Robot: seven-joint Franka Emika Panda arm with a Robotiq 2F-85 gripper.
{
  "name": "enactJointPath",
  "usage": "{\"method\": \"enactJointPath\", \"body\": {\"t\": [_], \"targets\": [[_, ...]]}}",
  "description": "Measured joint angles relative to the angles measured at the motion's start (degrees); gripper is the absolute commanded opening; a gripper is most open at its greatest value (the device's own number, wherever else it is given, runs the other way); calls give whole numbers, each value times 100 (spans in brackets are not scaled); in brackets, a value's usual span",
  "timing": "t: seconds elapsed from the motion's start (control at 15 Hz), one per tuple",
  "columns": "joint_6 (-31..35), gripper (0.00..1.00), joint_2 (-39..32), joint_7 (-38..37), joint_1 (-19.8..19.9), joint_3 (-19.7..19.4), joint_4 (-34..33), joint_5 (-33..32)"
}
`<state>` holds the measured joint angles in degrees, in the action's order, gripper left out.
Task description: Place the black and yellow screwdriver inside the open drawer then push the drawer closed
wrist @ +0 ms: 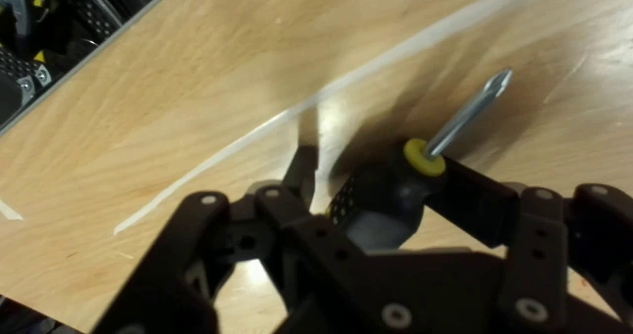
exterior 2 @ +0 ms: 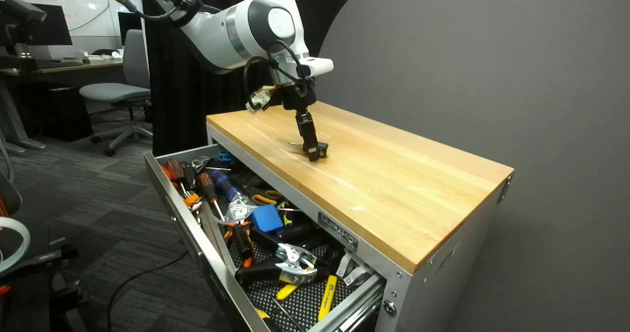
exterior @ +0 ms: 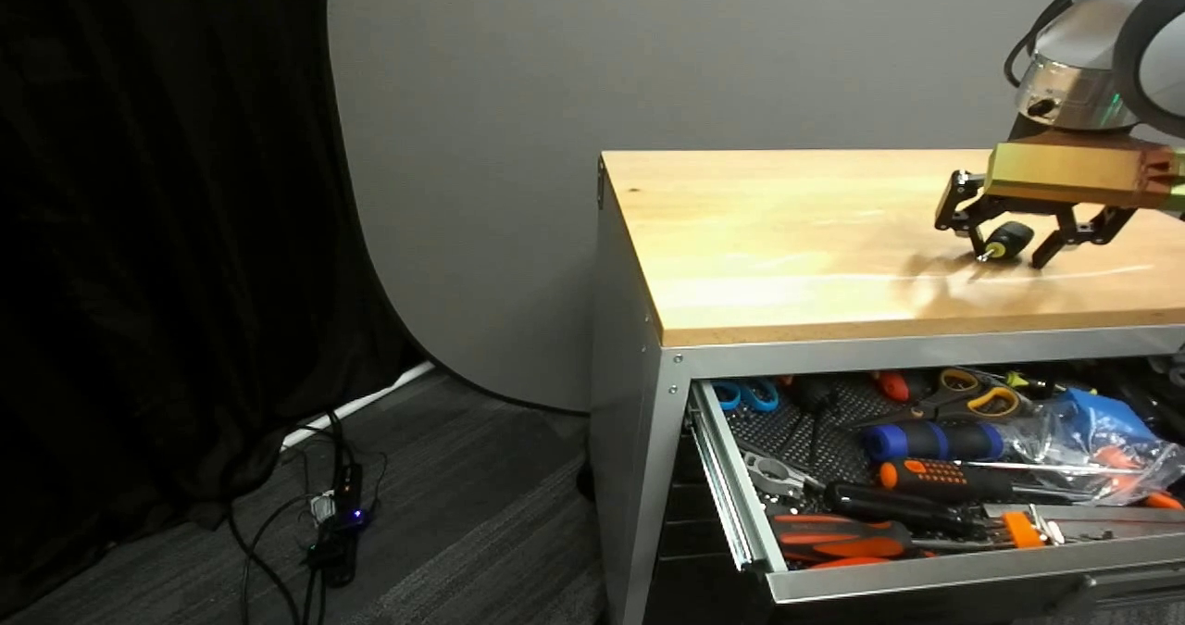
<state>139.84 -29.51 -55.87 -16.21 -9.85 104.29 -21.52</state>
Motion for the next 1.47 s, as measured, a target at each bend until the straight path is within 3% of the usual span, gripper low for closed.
{"method": "enactJointPath", "body": {"t": [0.07, 0.73, 1.07, 1.27, 1.33, 1.47], "targets": [[-14, 18, 0, -23, 2, -19, -6, -14], [-355, 21, 104, -174, 73, -151, 104, -75], [-1325, 21, 662, 145, 341, -196, 841, -410], [-1563, 20, 1040, 631, 583, -160, 1544, -458], [-1563, 66, 1135, 786, 673, -140, 1774, -459], [-1549, 62, 1247, 996, 817, -89, 2116, -462]]}}
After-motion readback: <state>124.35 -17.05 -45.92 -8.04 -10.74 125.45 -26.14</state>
